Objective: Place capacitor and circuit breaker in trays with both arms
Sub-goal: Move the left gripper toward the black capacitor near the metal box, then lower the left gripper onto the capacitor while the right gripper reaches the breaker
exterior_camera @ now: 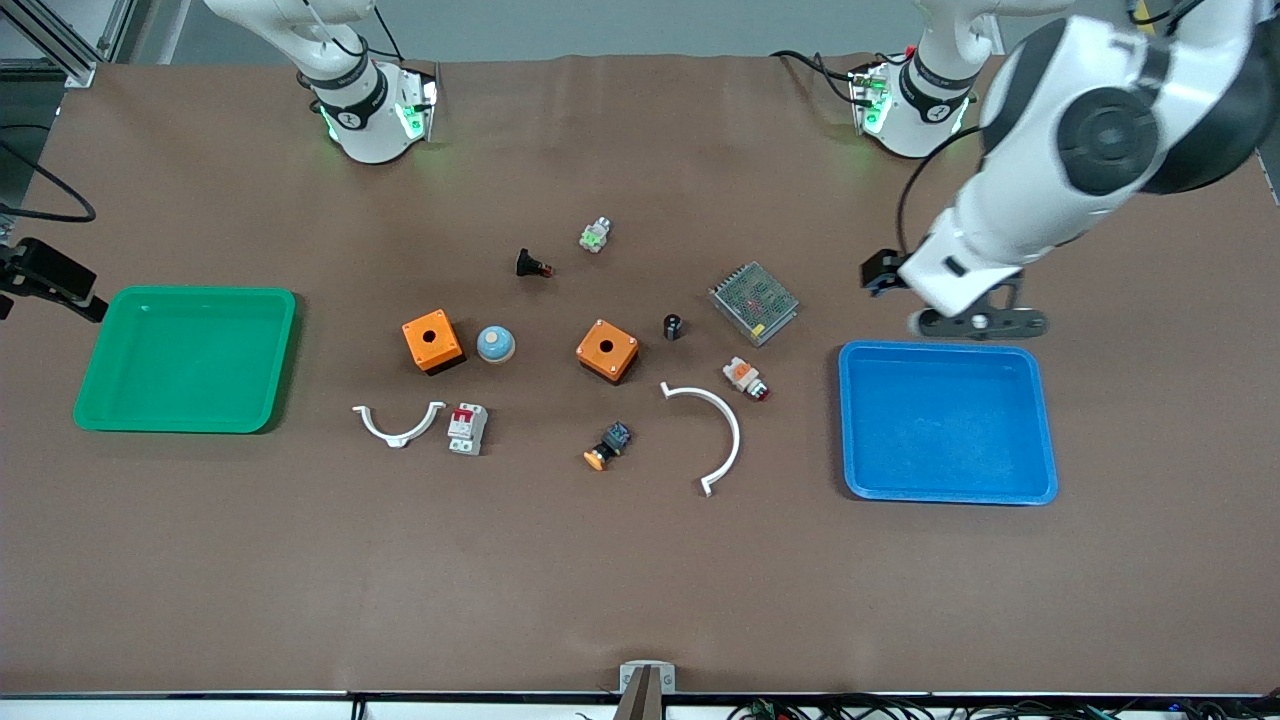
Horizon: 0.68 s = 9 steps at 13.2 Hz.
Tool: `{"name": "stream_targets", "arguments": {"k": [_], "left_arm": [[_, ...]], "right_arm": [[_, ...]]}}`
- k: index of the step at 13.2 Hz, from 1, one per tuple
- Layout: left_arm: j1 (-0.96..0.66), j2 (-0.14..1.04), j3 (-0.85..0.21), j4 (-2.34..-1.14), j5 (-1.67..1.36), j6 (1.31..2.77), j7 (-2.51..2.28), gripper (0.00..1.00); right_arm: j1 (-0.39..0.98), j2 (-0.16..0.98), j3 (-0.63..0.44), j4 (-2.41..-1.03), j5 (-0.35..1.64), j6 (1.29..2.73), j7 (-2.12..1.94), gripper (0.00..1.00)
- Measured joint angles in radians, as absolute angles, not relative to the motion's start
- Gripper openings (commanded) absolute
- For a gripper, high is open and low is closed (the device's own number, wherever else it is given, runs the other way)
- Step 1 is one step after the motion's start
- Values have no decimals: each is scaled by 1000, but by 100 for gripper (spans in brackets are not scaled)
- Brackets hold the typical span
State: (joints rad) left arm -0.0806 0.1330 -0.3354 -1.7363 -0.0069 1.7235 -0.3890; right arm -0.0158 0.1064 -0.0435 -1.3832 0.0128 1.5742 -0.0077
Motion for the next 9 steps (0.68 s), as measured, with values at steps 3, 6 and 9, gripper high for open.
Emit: {"name": "stream_targets", "arguments": {"k": [3, 6, 9], "left_arm": [[-127, 202, -372, -1787, -7, 1860, -562, 100], [-257, 302, -378, -1792, -7, 1965, -825, 99], [-355, 394, -378, -1793, 20, 2036, -995, 87]], "right_arm": [[-15, 122, -43, -1385, 14, 1552, -8, 100], [28, 143, -39, -1385, 16, 1513, -10, 100], [80, 152, -36, -1388, 19, 1446, -9, 100]]}}
